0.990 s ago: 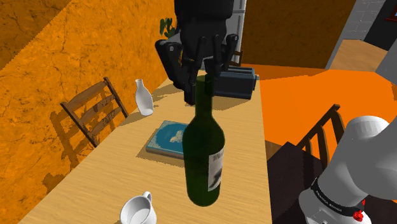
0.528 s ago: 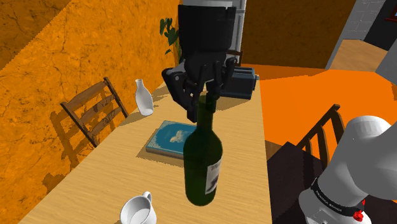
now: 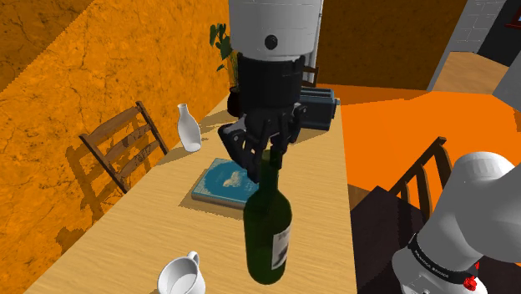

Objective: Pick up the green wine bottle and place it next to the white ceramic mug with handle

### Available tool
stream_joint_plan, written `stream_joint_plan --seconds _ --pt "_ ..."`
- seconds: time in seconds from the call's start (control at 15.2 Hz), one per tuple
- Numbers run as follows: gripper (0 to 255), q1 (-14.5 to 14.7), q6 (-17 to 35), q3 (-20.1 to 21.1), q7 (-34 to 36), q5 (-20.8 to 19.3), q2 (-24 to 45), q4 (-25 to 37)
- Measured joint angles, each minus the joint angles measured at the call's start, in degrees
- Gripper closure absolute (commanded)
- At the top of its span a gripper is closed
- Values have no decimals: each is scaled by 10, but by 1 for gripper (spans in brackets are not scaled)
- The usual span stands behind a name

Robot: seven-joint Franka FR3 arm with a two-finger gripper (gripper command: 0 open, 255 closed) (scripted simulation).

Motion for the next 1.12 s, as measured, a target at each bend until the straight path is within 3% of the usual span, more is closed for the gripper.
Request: stream_joint_plan --seconds 1.12 --pt "255 8 129 17 -10 15 -8 -137"
